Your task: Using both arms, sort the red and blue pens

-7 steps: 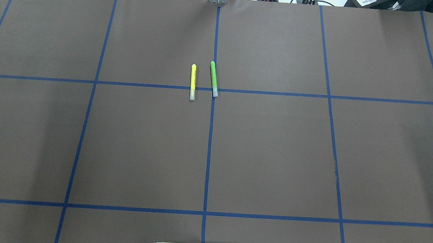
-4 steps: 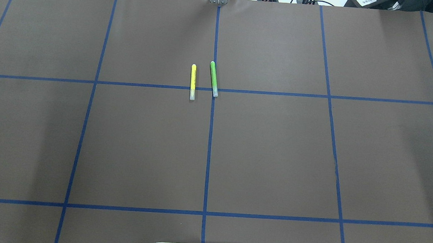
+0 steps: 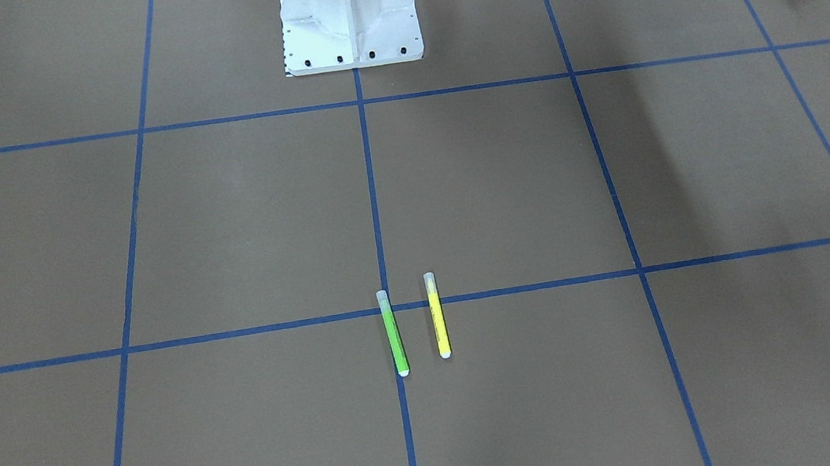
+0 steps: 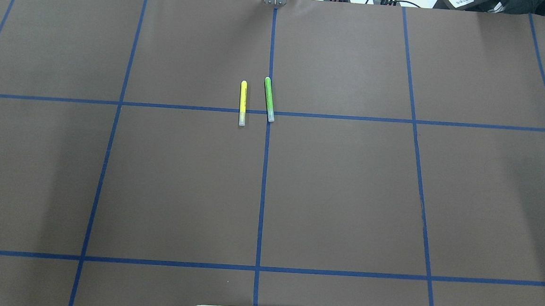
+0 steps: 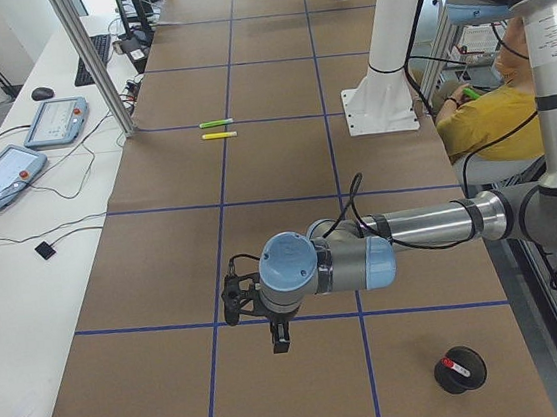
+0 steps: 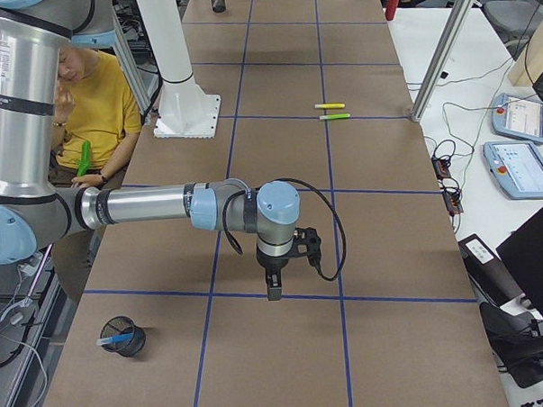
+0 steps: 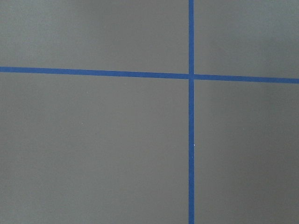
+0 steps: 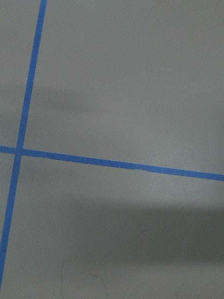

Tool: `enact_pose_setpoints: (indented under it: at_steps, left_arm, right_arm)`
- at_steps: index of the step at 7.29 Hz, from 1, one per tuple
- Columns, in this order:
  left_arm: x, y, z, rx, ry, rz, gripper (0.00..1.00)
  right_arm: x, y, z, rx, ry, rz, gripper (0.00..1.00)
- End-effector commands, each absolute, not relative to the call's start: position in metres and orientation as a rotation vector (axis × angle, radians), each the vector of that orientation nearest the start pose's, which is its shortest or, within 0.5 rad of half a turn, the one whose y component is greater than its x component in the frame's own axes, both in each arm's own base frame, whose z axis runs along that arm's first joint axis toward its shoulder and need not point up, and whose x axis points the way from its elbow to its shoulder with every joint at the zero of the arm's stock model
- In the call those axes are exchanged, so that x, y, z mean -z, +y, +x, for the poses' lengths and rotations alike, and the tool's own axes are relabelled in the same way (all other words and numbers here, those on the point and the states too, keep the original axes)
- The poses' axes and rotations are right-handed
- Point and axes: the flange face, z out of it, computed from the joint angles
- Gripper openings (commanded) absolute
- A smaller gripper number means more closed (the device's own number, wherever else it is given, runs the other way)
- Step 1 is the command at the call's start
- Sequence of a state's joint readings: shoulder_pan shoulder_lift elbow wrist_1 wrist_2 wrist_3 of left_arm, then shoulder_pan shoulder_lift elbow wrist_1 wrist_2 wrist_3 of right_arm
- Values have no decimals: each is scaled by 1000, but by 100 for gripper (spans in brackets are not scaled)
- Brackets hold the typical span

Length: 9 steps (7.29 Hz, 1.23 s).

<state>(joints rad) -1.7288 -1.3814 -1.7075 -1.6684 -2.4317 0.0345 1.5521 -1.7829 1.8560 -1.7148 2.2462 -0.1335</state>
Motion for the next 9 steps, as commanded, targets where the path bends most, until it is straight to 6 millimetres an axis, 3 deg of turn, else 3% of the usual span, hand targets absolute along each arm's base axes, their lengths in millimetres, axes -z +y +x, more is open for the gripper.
enact_pose_setpoints:
  at_steps: [1, 2, 4, 5, 9]
  left_arm:
    - [-661, -403, -124, 146, 832, 100, 100]
    - [-656, -409, -121, 168, 788, 94, 100]
    - [-632, -431, -85, 94, 746, 94, 99]
    - [-619, -433, -77, 76, 730, 110, 100]
    - [-620, -430, -76, 66, 739, 112, 100]
  right_arm:
    - [-638, -396, 64, 113, -680, -41, 100]
    - [-638, -396, 64, 113, -680, -40, 100]
    - [-636, -397, 63, 112, -687, -38, 100]
    - [-635, -397, 61, 110, -710, -37, 100]
    - [-634, -397, 61, 112, -719, -34, 100]
